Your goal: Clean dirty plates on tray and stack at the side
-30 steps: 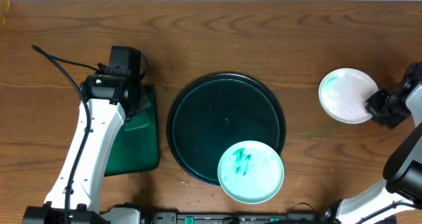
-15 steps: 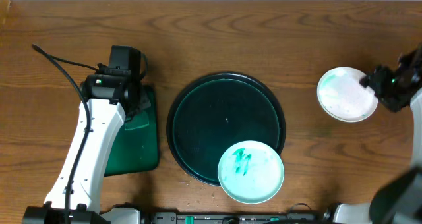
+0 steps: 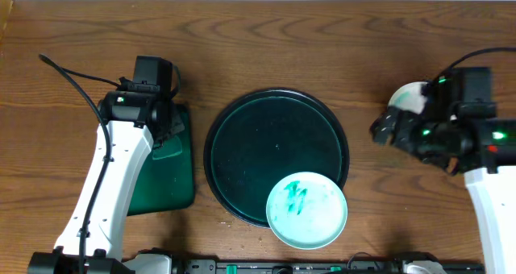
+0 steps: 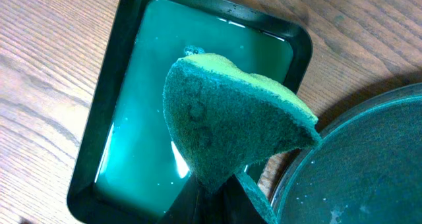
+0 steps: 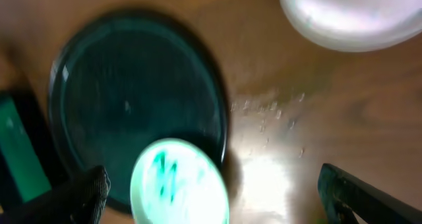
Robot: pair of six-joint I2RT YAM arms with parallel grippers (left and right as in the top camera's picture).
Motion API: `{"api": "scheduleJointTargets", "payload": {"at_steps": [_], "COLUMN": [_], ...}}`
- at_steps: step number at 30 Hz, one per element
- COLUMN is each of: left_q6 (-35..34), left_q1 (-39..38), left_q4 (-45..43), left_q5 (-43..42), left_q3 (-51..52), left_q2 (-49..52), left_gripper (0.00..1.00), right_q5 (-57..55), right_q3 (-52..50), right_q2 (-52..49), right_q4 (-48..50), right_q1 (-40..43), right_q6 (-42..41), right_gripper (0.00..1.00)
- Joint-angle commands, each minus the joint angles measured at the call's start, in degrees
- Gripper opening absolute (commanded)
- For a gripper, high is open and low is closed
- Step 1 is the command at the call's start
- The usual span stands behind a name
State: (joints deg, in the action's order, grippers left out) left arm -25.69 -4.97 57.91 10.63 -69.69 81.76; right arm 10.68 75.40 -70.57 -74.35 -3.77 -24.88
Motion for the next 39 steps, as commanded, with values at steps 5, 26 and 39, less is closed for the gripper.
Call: {"api": "scheduleJointTargets", "payload": {"at_steps": [5, 26, 39], "left_q6": [0.1, 0.3, 0.3], "left_q1": [0.3, 0.3, 0.3], "left_q4": [0.1, 0.1, 0.1], "left_q5": [0.3, 0.3, 0.3], "left_q3": [-0.9, -0.8, -0.8], "left_q2": [-0.1, -0.1, -0.1], "left_gripper": [0.07, 0.07, 0.07], "right_q5": [4.9, 9.3, 7.8], "right_q3": [-10.6, -31.1, -36.9], "right_q2": [-0.3, -0.2, -1.5], "right_q4": [0.3, -2.3, 12.9], "right_q1": [-9.4, -25.1, -27.3], "right_q6": [-8.2, -24.2, -31.5], "right_gripper": [0.99, 0.84, 0.64]}}
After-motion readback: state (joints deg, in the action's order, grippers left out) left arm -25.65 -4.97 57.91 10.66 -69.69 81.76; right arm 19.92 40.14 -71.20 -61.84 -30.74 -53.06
